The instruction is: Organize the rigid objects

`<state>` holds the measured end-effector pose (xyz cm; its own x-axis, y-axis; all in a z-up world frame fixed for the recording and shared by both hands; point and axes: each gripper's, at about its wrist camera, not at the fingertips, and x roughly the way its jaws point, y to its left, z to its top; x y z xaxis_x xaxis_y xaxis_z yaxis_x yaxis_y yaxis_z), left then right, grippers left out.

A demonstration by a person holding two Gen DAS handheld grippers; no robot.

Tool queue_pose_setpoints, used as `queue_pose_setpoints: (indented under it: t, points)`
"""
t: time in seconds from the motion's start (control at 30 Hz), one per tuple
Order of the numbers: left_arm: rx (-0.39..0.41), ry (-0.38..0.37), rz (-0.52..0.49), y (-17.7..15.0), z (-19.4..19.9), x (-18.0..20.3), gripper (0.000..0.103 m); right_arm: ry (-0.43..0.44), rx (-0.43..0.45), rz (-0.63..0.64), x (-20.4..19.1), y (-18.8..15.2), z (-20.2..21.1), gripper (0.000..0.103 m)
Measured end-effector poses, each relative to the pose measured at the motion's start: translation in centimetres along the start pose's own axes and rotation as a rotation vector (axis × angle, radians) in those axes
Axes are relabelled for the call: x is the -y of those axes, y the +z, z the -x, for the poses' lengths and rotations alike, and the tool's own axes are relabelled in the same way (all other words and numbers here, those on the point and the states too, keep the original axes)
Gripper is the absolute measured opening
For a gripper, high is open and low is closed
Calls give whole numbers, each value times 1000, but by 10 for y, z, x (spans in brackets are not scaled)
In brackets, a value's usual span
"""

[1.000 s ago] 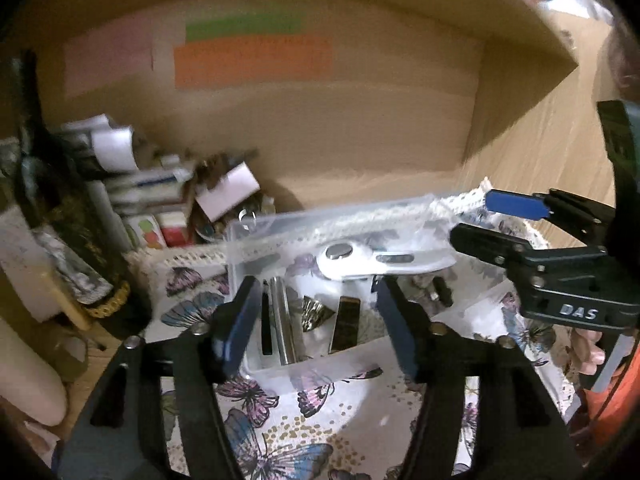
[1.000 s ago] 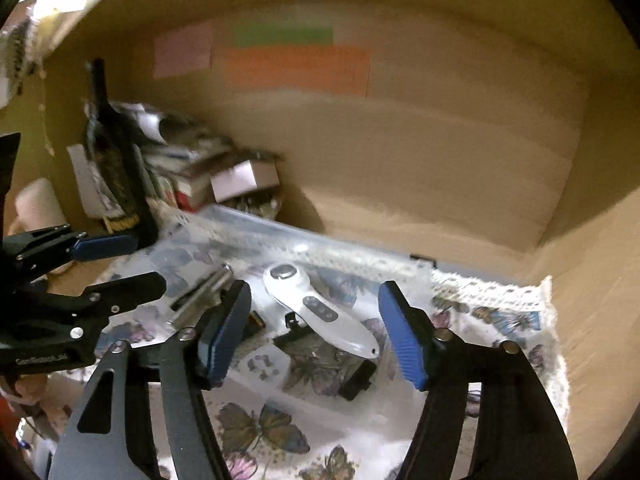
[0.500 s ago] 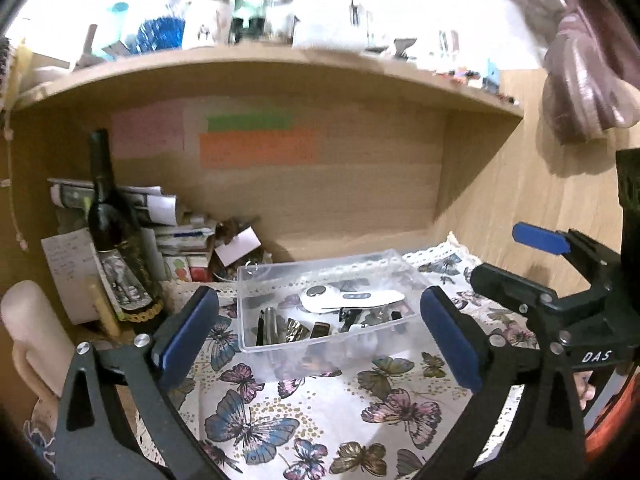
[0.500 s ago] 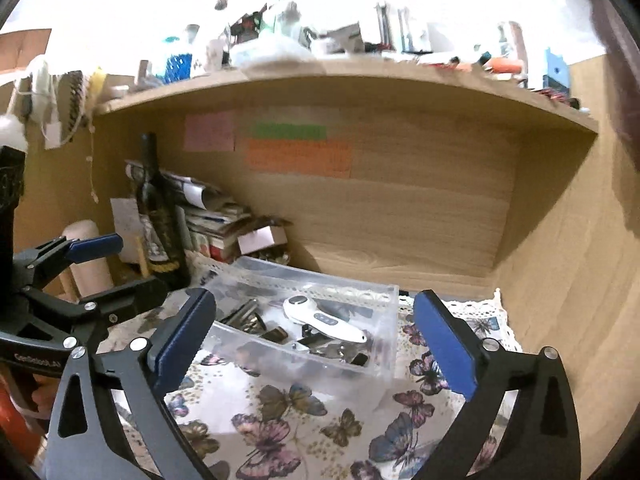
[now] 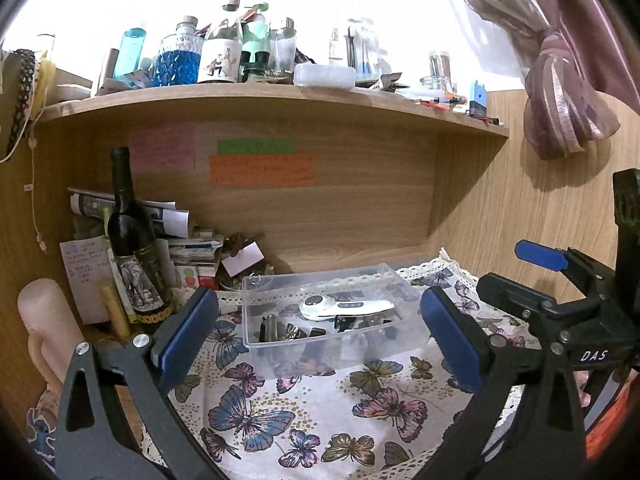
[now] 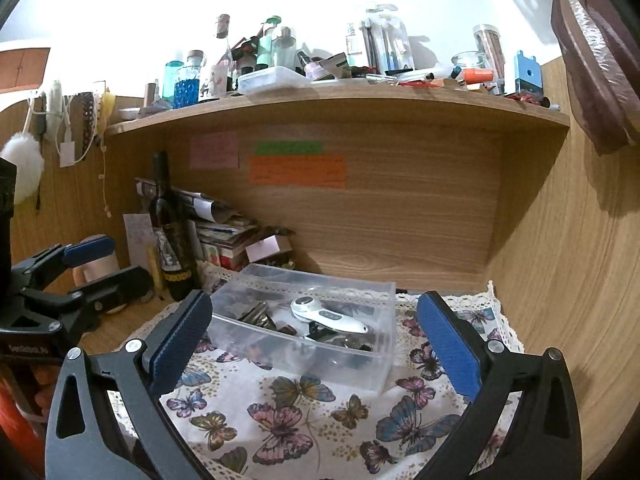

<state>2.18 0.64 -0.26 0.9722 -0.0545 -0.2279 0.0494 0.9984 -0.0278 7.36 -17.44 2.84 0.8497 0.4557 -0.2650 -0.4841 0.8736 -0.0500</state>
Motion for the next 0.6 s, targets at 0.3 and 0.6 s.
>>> queue_pose_setpoints:
  t: [0.3, 0.6]
  points:
    - [3, -1, 7, 0, 0, -3, 103, 3, 12, -6, 0, 1, 5, 103]
    - [-6, -4, 19, 0, -4, -7, 103, 1, 15, -7, 0, 2, 6, 103]
